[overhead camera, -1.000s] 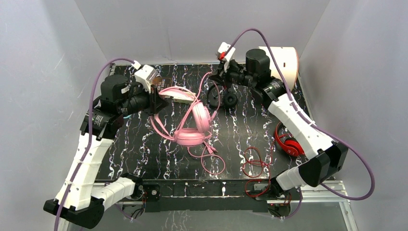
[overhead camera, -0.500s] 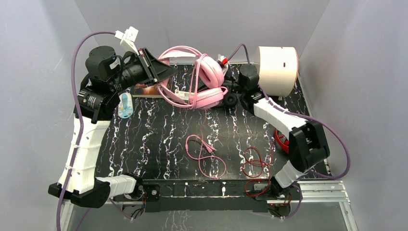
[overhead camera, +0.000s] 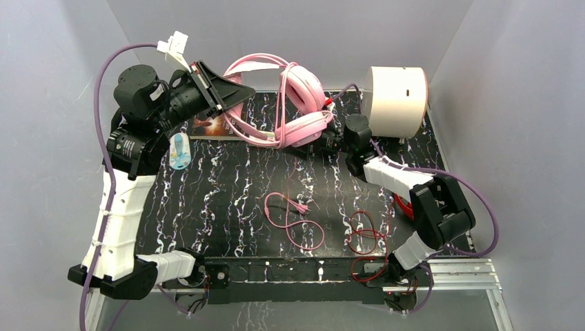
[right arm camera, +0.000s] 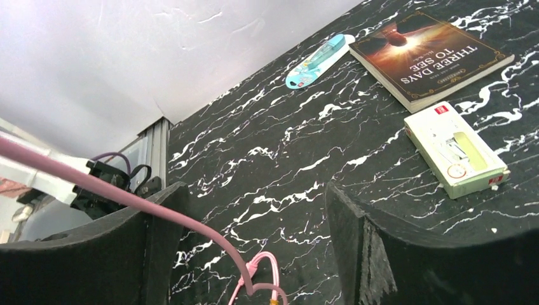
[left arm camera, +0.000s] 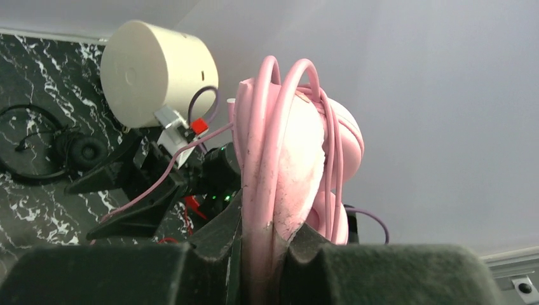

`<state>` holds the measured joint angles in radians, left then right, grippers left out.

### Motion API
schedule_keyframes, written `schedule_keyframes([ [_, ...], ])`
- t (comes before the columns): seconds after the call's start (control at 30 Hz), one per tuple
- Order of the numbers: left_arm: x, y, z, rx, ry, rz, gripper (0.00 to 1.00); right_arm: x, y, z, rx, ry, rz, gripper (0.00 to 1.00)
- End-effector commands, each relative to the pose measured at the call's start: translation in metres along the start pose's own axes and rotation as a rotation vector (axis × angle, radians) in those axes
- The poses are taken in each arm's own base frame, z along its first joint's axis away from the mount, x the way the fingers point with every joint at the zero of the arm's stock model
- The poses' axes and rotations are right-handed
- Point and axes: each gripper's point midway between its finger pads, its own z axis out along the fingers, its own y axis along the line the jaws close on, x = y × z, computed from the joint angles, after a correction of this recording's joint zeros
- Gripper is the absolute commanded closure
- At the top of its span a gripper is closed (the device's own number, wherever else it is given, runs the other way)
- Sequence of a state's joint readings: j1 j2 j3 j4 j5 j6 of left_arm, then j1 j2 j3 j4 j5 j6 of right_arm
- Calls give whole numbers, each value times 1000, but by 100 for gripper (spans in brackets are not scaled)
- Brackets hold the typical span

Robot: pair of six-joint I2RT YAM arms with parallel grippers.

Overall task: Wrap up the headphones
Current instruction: Wrap the headphones cable around the headphones.

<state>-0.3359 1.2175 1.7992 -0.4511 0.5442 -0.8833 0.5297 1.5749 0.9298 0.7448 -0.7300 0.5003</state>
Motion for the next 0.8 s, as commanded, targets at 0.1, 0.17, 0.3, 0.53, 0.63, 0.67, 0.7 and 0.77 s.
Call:
schedule_keyframes([
  [0.1, -61, -77, -25, 157, -241, 26, 100, -25, 15, 8, -36, -172, -66, 13],
  [0.17, -74, -81, -25, 156, -289, 6, 100, -21, 14, 14, -19, -183, -56, 13],
  [0.3, -97, -96, -25, 202, -373, -13, 100, -14, 11, 23, 3, -231, -29, 19],
  [0.53, -128, -103, -26, 206, -504, 5, 100, -5, 15, 39, -67, -308, 2, 38],
  [0.63, -145, -98, -30, 150, -588, 36, 100, 7, 17, 43, -75, -320, -3, 57],
  [0.67, -152, -98, -33, 132, -626, 55, 100, 11, 16, 45, -79, -312, 7, 72],
  [0.7, -160, -96, -36, 111, -668, 87, 100, 17, 16, 47, -86, -300, 32, 84],
  [0.77, -178, -86, -40, 32, -759, 181, 100, 31, 17, 46, -84, -267, 79, 96],
])
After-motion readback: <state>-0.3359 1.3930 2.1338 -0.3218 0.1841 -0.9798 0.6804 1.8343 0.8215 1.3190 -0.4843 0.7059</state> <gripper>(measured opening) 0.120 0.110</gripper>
